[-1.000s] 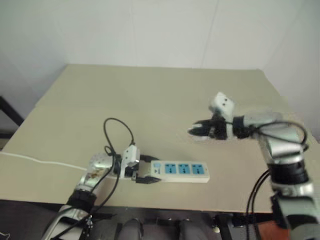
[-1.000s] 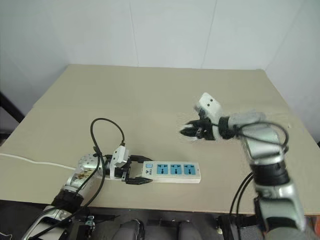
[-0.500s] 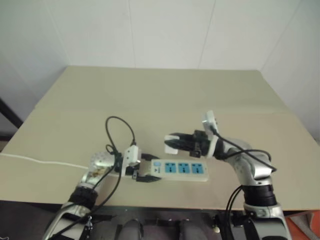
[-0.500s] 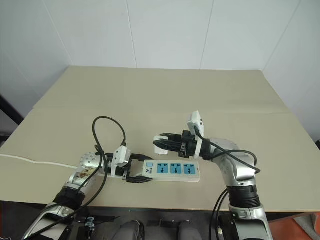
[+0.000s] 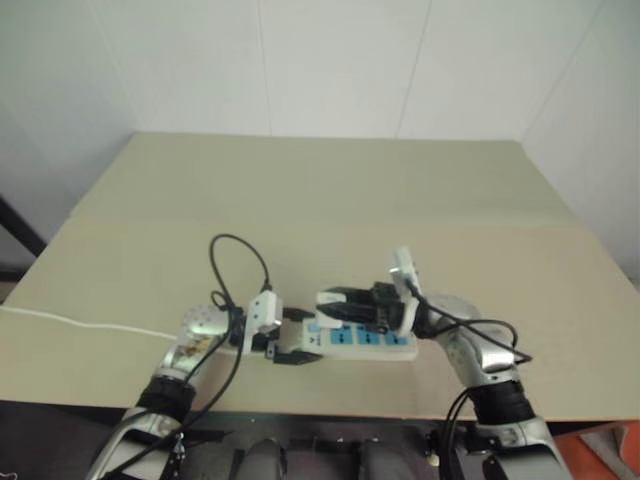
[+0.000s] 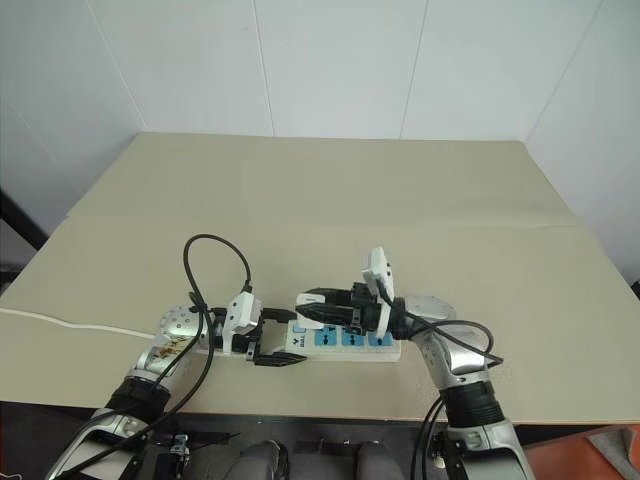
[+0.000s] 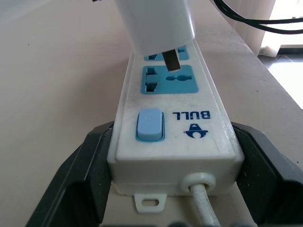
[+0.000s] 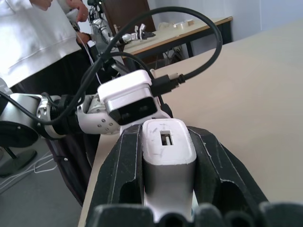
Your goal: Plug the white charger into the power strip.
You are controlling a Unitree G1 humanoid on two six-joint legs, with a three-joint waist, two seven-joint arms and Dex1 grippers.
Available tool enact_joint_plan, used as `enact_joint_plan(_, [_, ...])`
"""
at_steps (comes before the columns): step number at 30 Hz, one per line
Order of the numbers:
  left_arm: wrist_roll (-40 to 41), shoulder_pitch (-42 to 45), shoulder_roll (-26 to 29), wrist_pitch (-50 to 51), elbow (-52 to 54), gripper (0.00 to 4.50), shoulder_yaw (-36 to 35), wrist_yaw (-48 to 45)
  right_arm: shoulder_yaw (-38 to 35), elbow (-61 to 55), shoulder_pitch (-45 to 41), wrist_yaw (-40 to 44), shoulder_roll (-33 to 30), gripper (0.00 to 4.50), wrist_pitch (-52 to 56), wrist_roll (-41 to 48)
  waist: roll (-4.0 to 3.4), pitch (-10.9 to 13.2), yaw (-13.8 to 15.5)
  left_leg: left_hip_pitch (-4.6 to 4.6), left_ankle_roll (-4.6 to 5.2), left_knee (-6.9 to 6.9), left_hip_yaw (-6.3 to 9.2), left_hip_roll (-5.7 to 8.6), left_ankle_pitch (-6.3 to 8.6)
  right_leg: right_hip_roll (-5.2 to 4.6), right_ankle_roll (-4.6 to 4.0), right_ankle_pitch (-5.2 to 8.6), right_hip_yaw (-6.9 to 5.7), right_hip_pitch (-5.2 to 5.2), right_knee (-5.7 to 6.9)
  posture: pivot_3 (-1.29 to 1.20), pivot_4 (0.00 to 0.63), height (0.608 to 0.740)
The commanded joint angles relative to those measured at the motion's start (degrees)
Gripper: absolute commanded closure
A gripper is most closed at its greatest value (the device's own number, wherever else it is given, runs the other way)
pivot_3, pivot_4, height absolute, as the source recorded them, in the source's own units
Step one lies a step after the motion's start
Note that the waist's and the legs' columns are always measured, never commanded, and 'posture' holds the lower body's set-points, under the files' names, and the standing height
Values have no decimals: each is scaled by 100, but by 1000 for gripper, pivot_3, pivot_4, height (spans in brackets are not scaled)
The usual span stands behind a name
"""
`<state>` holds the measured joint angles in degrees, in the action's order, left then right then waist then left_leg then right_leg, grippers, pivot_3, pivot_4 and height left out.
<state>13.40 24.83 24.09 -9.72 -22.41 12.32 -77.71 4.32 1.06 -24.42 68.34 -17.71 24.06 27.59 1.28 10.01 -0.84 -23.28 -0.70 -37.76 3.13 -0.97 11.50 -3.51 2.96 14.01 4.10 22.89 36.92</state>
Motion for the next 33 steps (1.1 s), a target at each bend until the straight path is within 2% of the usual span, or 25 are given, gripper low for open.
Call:
enact_joint_plan(1, [-147,-58,-5,78,-111,1232,135,4,-10,198,-187,242,-104,3387,-458,-26,0,0,0,0,0,0,0,0,0,0,0,0,0,0,0,0,150,740])
enact_joint_plan(14, [-143,-66,-20,93,-86,1232,148,5,115,741,-242,571,-236,3387,-1102,-238,0,0,-1,0,0,0,0,0,0,0,0,0,0,1,0,0,150,740])
enact_joint_plan(33, [-135,-74,-20,85,-60,1232,135,32,251,1324,-14,523,-173,3387,-1795,-503,0,-1,-6,24,0,2,1,-1,0,0,1,1,-1,-30,-11,0,150,740])
